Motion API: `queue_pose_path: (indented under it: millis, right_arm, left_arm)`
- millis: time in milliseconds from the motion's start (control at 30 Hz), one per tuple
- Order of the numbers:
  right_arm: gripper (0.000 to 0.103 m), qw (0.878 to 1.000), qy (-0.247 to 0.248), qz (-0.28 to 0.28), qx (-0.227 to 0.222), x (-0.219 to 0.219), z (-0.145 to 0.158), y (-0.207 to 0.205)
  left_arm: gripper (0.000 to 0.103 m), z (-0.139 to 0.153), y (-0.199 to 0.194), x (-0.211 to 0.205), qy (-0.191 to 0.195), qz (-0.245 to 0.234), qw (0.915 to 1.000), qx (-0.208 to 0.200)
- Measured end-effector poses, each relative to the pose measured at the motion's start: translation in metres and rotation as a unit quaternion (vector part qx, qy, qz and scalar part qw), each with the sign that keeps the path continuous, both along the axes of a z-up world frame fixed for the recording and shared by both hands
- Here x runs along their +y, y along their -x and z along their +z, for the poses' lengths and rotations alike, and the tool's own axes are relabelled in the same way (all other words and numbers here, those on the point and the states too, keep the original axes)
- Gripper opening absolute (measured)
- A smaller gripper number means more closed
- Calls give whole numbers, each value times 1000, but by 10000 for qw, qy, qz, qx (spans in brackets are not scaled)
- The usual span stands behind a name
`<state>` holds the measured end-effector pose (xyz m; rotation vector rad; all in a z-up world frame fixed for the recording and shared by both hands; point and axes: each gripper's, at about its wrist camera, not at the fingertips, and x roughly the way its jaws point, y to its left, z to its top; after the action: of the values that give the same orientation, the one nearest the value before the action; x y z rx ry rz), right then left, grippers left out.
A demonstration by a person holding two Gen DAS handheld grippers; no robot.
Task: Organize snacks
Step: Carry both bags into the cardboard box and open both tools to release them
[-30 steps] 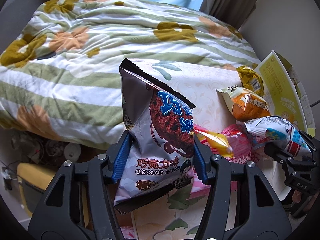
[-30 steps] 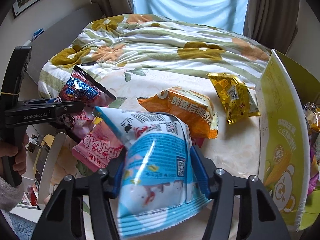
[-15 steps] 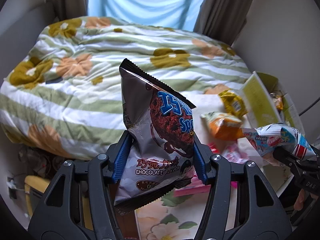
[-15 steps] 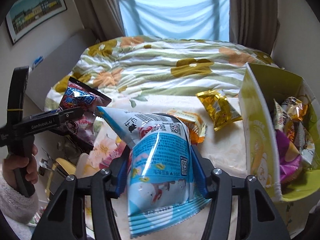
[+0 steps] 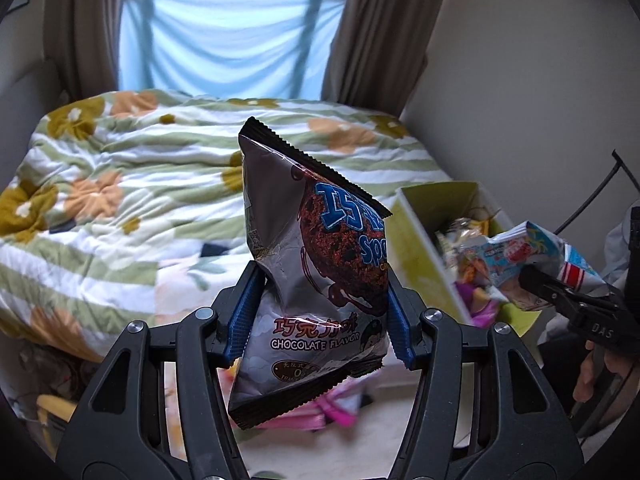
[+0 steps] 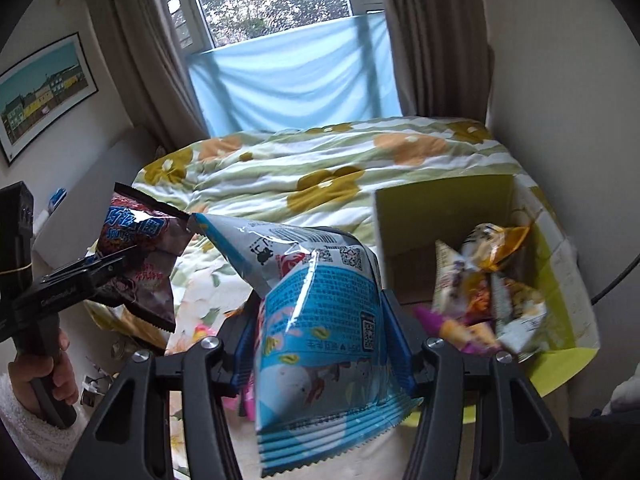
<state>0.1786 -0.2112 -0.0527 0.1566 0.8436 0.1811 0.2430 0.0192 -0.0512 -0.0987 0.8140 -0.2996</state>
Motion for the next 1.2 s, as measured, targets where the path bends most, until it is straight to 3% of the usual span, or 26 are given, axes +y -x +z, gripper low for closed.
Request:
queue_pose_path:
  millis: [233,600,667,700,733,767,1200]
  right_arm:
    - [52,9997,48,-96,-219,-70,18,-19]
    - [52,9999,-48,8,-128,-161,14,-59]
    - [52,10000,-47,67,-44,-172,7,-65]
    - [52,9999,-61,83,-16,-176,5,-68]
    - [52,9999,-89,107,22,-180,1,-72]
    - [52,9998,-108,130,49,-183,-1,-75]
    - [52,9979,87,590,257,-186,-25,-116]
  left_arm:
    - [53,4,-28,-102,16,-298,9996,25]
    - [53,-41,-85,-236,28,-340,9977,579]
    - [59,-50,-91,-250,39,-311,9975,632]
    - [75,-53,-93,-259,19,-297,9973,675]
    - [95,-58,-97,-262,-41,-232,9972,712]
    - [101,-60,-98,-264,-98,-150,9974,703]
    - [102,-65,-59,-226,-402,388,9962,672]
